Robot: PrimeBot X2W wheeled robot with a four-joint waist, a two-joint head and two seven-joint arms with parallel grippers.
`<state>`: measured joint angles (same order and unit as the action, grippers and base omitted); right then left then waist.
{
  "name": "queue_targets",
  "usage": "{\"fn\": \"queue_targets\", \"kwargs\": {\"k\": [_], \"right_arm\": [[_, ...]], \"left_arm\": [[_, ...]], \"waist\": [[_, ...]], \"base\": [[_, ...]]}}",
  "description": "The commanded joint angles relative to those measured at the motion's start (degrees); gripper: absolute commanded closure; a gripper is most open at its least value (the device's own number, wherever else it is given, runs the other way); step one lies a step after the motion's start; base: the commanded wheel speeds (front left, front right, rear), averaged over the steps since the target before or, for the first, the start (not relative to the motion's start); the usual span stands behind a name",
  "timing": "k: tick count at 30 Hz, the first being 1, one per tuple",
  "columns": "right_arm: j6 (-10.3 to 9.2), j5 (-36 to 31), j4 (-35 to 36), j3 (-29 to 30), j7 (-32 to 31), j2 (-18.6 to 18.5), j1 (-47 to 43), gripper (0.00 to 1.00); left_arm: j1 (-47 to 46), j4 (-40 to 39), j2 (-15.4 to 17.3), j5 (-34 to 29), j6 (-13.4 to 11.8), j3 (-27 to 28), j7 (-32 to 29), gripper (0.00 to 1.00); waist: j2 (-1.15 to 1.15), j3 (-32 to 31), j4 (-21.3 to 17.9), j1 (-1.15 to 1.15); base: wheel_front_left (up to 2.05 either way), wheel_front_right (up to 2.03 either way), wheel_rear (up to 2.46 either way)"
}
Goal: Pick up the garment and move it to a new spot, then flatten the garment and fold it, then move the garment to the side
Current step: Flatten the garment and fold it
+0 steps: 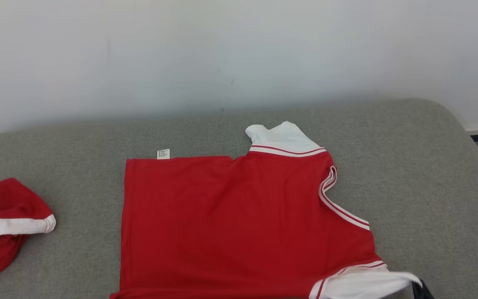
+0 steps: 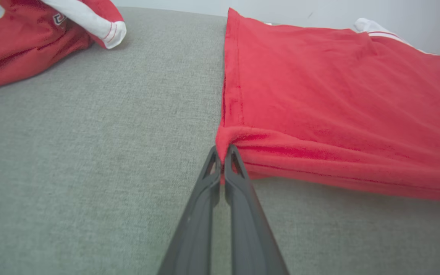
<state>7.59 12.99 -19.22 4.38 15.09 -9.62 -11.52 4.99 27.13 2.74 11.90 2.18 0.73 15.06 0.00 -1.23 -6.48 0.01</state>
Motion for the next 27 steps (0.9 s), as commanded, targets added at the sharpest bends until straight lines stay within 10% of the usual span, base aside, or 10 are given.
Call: {"fn": "queue_targets", "kwargs": {"k": [1, 27], "right_arm": [[-0.17, -0.25, 1.49, 0.29, 0.08, 0.12, 1.85, 1.00], [-0.15, -3.25, -3.07, 2.24, 0.08, 1.78, 25.85, 1.00]], "left_arm": [[-1.34, -1.07, 0.27, -0.85, 0.15, -0.04, 0.17, 1.00], [-21.82, -0.06, 0.20, -6.64, 1.57, -0.57, 0.17, 1.00]], "waist": [[0.00, 1.21, 0.62, -0.01], [0.00, 15.06, 2.82, -0.01]], "base": [[0.00, 0.00, 0.00], [0.00, 0.00, 0.00]]}}
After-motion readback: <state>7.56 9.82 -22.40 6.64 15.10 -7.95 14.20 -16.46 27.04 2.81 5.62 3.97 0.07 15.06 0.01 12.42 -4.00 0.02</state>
